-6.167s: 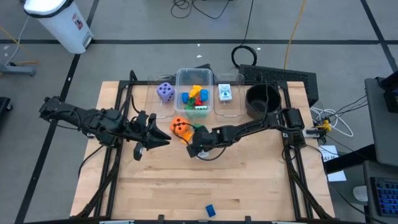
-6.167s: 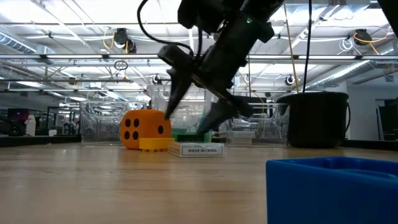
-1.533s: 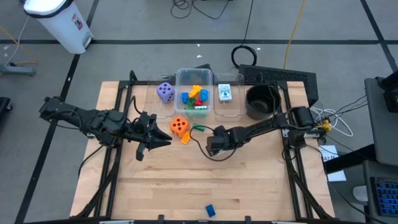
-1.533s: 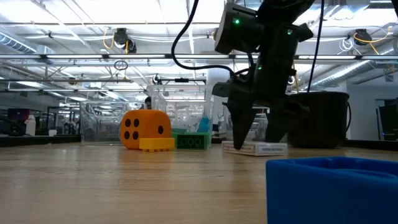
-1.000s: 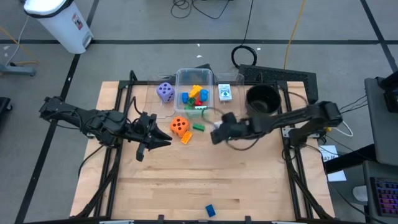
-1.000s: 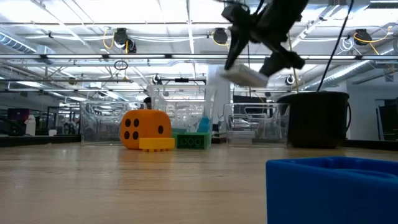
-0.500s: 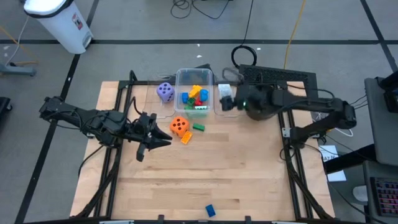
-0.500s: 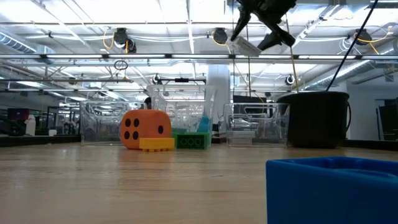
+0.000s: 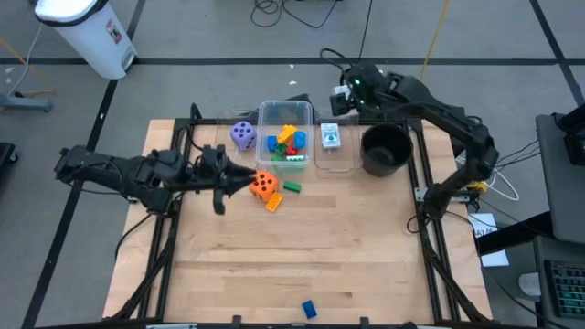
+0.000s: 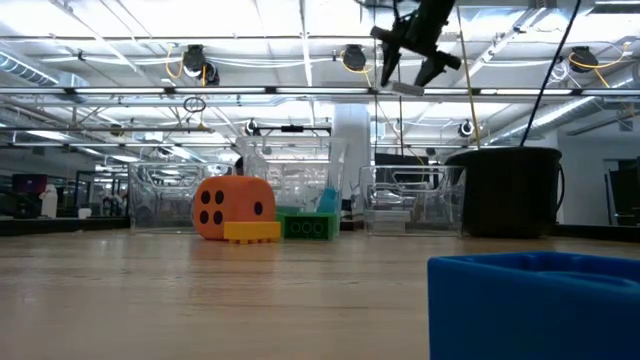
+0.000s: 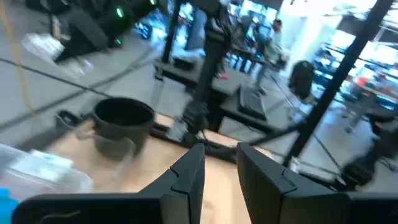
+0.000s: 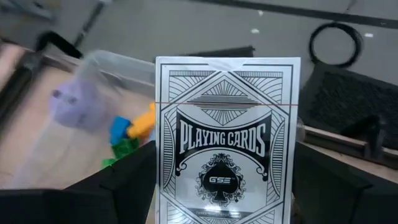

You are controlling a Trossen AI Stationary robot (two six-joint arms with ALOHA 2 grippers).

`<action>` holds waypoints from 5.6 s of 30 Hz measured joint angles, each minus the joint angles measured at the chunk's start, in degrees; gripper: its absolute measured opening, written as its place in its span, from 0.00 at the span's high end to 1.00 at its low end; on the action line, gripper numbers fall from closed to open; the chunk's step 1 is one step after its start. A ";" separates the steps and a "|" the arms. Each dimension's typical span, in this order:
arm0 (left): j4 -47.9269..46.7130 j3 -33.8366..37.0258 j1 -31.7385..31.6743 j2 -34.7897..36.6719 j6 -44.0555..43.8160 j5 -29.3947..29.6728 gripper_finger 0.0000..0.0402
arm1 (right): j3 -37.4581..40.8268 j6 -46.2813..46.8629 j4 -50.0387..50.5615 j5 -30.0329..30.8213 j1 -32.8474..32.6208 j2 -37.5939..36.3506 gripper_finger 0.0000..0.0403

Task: Pick & Place Toys
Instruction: Put the black playing card box into the right transparent bin, then put the green eight stud game piece into the middle transparent bin

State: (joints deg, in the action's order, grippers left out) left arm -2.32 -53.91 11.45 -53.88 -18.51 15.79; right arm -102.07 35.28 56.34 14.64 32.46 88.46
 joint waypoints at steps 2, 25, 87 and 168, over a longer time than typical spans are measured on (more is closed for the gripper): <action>0.96 0.00 -1.86 0.63 1.33 0.07 0.76 | -2.04 -1.18 1.71 -0.56 1.34 2.49 0.26; 0.43 -0.04 -19.03 11.04 10.55 -0.36 0.76 | -3.25 8.89 4.26 -5.89 2.21 19.29 0.25; -2.63 0.00 -29.47 13.04 9.44 -9.87 0.76 | 16.75 13.23 -17.53 -5.82 2.06 20.03 0.18; -11.12 0.00 -13.81 -12.90 -16.28 -33.02 0.76 | 23.41 -6.59 -62.12 -26.66 -30.33 -0.14 0.10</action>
State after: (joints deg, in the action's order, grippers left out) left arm -13.44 -53.91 -2.36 -66.78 -34.79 -17.24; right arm -78.66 28.69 -5.78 -12.02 2.14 88.31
